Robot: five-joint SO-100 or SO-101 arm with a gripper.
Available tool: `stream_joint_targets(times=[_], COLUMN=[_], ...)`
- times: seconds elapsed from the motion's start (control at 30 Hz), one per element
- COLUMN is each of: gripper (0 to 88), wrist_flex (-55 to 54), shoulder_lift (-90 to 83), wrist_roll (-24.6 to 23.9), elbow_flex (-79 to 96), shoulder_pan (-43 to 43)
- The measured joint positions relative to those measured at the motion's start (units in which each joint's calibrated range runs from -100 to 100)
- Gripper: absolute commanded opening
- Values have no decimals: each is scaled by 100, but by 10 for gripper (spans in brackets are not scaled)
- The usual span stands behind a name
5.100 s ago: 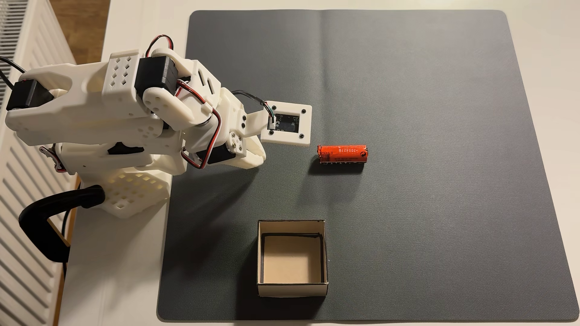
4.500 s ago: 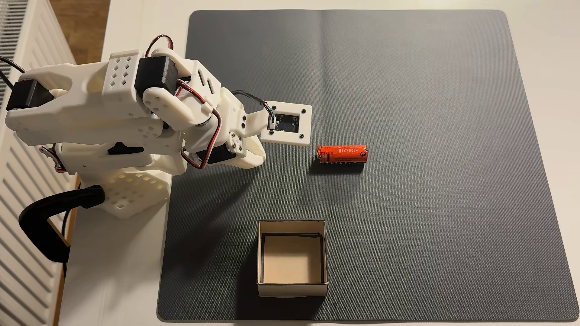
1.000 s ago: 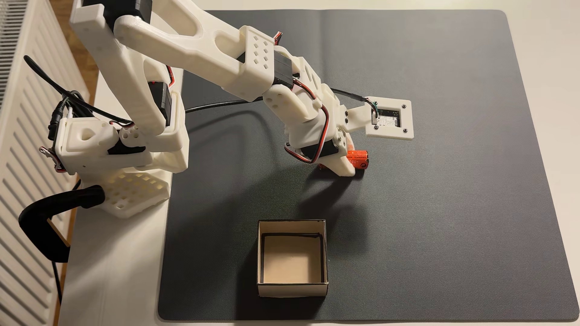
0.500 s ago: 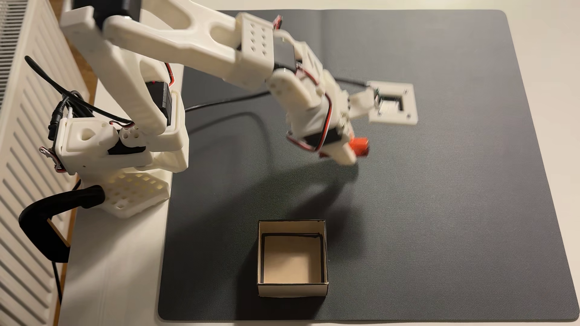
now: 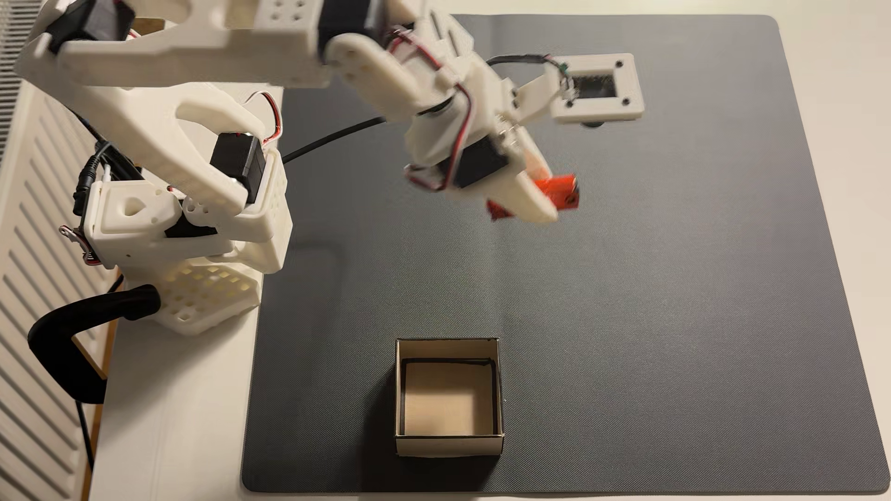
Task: Pick the red object and place it in the box
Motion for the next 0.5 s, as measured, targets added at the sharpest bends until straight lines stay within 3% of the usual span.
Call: stream_joint_targets(times=[0.2, 0.5], gripper=[7, 8], wrist_flex=[26, -530], shoulder_lift=[-880, -1207], wrist_roll=[394, 459], elbow_flex=[620, 2071], shoulder_pan=[928, 1589])
